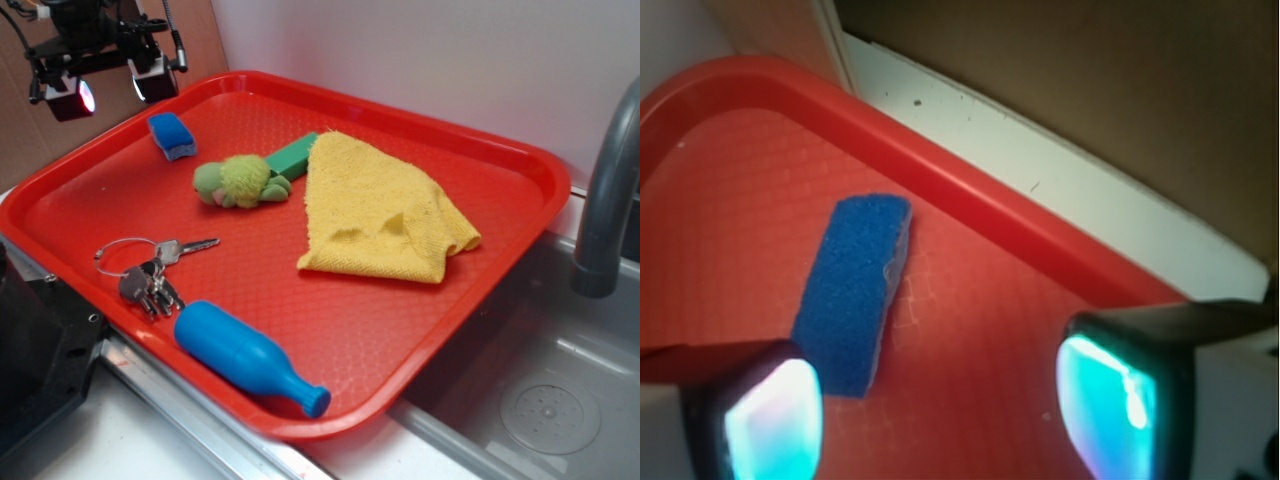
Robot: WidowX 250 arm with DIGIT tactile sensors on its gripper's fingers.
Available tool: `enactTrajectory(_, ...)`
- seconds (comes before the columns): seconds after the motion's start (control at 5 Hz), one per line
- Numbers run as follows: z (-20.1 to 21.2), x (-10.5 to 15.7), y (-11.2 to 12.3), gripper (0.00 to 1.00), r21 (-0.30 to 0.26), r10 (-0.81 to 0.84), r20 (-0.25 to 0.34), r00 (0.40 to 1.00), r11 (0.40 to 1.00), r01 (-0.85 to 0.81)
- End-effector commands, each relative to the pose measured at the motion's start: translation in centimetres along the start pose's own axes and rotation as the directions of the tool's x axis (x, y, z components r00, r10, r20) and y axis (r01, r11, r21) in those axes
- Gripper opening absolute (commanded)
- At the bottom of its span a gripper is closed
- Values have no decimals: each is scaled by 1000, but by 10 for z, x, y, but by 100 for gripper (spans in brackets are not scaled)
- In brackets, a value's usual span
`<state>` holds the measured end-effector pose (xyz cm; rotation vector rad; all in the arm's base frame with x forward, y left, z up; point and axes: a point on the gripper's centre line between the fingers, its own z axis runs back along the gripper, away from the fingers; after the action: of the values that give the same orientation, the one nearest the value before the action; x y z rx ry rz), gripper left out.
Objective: Grab the blue sponge.
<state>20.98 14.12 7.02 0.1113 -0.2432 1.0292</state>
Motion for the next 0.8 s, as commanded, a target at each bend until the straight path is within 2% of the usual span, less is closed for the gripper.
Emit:
enactTrajectory(0.0,-11,5,-24,100,-6,-18,22,1000,1000,18)
enactTrajectory(0.2,-24,12,-37,100,7,-42,12,999,999,42)
enactTrajectory(0.6,-49,26,-30,100,63,-46,-45,998,997,49)
